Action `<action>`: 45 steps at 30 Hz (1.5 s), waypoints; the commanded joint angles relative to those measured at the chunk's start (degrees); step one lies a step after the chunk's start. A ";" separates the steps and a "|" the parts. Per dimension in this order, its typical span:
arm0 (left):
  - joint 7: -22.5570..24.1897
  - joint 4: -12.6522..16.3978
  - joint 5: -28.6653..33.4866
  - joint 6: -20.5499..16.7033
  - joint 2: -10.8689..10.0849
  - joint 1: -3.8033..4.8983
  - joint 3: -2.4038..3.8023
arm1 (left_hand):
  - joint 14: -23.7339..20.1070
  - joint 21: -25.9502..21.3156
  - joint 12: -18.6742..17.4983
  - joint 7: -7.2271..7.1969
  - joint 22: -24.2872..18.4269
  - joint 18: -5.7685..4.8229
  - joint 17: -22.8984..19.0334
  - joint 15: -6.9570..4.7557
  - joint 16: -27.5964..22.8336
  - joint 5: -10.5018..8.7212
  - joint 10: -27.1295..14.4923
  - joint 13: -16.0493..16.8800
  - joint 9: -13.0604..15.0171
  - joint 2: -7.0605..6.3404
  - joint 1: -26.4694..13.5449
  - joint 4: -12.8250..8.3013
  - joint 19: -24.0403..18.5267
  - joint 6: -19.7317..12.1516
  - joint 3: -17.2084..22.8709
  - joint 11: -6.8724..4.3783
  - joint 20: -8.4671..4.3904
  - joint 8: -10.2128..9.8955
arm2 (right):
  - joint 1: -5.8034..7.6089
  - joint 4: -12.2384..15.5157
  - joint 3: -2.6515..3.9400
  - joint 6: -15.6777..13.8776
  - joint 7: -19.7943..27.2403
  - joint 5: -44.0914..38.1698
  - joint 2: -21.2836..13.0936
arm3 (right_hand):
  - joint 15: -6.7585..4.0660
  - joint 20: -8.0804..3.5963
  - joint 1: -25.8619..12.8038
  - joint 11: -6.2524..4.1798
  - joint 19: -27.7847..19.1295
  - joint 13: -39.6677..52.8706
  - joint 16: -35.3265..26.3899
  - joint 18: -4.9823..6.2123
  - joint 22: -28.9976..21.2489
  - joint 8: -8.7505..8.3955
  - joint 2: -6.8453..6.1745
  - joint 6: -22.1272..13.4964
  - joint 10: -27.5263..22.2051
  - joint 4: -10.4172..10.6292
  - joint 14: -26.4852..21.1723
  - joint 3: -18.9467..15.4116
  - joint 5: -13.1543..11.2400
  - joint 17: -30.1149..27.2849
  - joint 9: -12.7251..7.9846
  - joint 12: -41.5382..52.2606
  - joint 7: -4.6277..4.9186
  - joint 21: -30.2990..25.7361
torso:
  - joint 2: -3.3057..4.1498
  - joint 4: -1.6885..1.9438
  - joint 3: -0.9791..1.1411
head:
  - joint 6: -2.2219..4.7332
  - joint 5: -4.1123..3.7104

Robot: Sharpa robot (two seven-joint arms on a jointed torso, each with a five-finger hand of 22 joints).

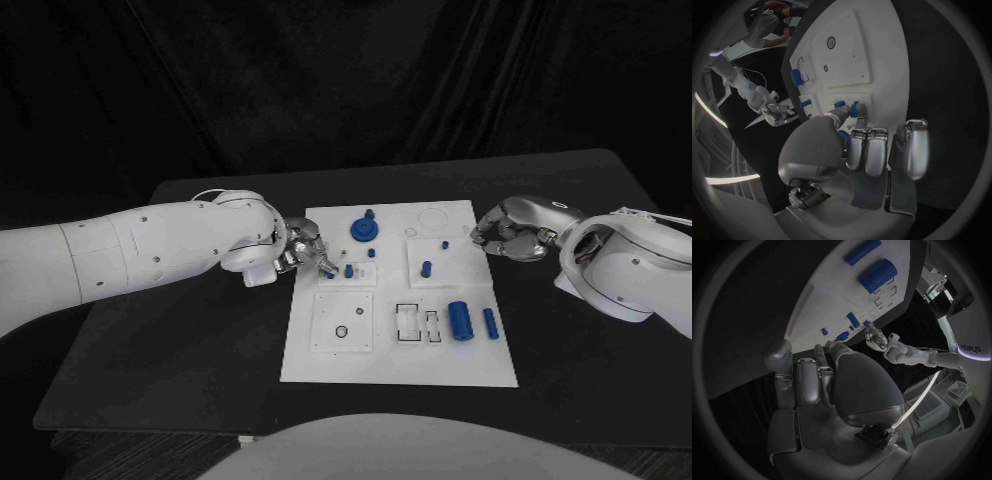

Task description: Assemble the parts on the task board

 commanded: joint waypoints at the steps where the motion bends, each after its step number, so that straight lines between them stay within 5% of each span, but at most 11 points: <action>1: -1.07 -0.25 -0.54 0.95 0.08 -0.79 -0.53 | 6.16 -0.36 -0.03 -0.49 11.95 0.68 15.09 0.23 0.15 0.19 6.09 15.03 -0.05 -0.03 0.55 -1.42 -0.25 -0.70 0.97 0.14 0.10 -0.30 | -0.15 0.00 0.04 0.36 -0.99 -0.05 -0.01 | 0.14 -0.08 0.70 -0.11 -0.29 9.82 -0.37 0.62 5.44 -0.37 0.07 -0.41 0.96 -0.11 1.87 0.45 0.37 -0.11 -0.06 -0.17 0.01 -0.31 | 0.00 -0.02 0.00 | 0.01 0.07; 45: -3.03 -0.40 -0.54 2.12 -0.29 -0.80 -0.53 | 6.16 -0.58 -0.03 -0.31 11.88 0.74 15.09 0.23 0.15 0.14 6.09 15.03 -0.30 0.08 0.99 -1.83 -0.40 -0.86 1.19 0.23 0.08 -0.59 | -0.26 -0.02 0.04 1.46 -1.06 -0.05 0.00 | 0.13 -0.09 0.91 -0.15 -0.31 9.75 -0.42 0.64 5.42 -0.40 -0.02 -0.46 0.90 -0.41 1.86 0.68 0.34 -0.15 -0.10 -0.23 0.01 -0.46 | 0.00 -0.03 0.00 | 0.01 0.48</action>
